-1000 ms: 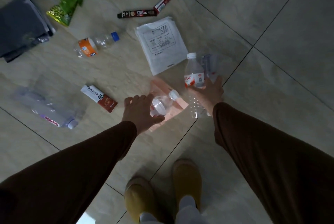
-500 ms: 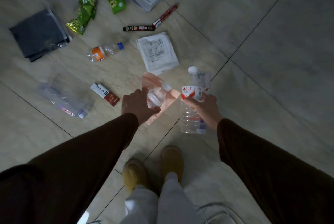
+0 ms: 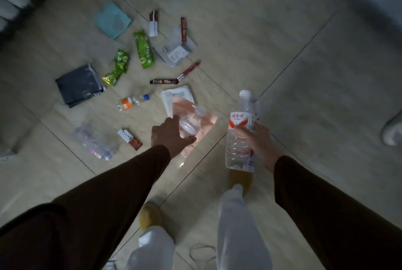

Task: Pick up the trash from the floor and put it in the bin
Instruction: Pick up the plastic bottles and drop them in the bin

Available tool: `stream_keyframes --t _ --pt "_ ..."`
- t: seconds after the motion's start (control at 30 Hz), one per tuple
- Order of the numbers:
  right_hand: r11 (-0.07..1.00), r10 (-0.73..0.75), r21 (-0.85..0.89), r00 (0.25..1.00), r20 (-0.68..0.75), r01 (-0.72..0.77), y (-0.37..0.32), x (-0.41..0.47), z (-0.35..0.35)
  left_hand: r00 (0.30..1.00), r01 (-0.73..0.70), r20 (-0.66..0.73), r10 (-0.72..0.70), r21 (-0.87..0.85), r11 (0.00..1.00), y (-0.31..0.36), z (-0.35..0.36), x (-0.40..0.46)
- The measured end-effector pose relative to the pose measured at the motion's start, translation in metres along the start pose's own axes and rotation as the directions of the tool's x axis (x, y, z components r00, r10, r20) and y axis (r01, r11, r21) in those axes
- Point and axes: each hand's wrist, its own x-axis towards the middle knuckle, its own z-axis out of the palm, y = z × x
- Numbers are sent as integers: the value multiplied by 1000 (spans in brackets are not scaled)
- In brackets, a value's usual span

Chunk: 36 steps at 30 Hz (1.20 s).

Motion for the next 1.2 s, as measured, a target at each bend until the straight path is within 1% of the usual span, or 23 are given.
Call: stream_keyframes --t 0.1,0.17,0.33,0.43,0.53,0.8,0.97,1.03,1.13,1.2 --pt "995 -40 -86 996 80 47 -38 21 -39 999 40 -17 -41 -57 998 43 -23 22" --pt "995 -55 -75 993 109 63 -64 40 -60 997 60 -41 -65 -125 990 68 -36 39" --pt "983 -98 -143 991 93 111 -134 95 -85 990 95 -81 -113 -192 977 107 -73 95" --pt "978 -109 -168 987 116 127 -176 127 -87 986 112 -95 -139 -244 963 115 -99 132" --pt "968 -134 -190 977 165 165 -225 156 -88 980 133 -112 -166 -256 957 117 -132 170" --pt "966 -90 -212 960 264 149 -353 240 -85 951 238 -148 -272 -214 947 121 -223 269" --pt "953 -58 -257 926 373 163 -434 302 -78 914 302 -173 -366 -311 901 131 -268 333" --pt "934 -34 -312 912 408 175 -484 332 -76 886 353 -155 -436 -383 854 139 -296 366" --pt "912 -57 -338 885 461 235 -515 349 -65 870 347 -180 -460 -440 828 143 -313 382" --pt "890 -44 -377 871 490 258 -544 369 -50 848 348 -192 -494 -501 793 140 -331 401"
